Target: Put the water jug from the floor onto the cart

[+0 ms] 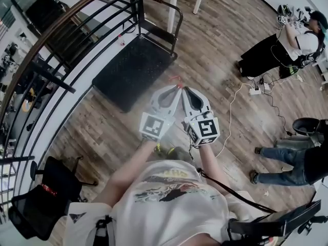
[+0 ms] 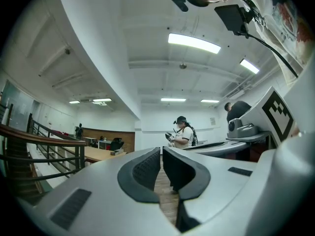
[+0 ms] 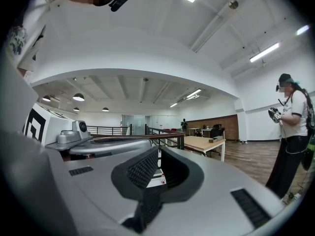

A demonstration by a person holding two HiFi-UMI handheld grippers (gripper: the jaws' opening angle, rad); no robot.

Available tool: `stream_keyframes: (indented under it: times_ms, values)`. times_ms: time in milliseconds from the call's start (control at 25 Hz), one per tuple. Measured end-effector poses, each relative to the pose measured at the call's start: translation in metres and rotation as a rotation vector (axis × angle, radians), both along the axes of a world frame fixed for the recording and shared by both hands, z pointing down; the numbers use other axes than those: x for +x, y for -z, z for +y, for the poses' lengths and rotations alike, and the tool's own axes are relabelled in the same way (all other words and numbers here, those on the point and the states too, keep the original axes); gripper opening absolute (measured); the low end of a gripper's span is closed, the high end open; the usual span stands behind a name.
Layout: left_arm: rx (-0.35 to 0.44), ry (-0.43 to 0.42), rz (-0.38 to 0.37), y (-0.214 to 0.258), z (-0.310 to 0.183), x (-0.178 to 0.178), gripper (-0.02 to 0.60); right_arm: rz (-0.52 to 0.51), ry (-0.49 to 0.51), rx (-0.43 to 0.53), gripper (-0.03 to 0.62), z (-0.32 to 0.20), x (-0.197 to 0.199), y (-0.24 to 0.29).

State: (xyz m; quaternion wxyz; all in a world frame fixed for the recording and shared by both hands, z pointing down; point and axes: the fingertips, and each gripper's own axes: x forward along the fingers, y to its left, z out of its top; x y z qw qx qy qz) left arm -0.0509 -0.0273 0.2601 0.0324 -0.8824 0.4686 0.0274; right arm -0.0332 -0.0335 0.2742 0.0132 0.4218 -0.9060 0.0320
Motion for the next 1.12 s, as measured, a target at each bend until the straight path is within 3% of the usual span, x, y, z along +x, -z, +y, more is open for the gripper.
stream_keyframes:
  times_ms: [320, 800, 1120]
  values:
    - [0.026, 0.005, -0.022, -0.003, -0.051, 0.025, 0.012, -0.014, 0.013, 0.003, 0.021, -0.051, 0.024, -0.005]
    - [-0.021, 0.068, -0.051, -0.013, -0.126, 0.056, 0.012, -0.042, 0.082, -0.012, 0.021, -0.127, 0.054, -0.008]
    - [-0.053, 0.038, -0.061, -0.042, -0.172, 0.063, 0.012, -0.055, 0.042, -0.055, 0.021, -0.171, 0.063, -0.036]
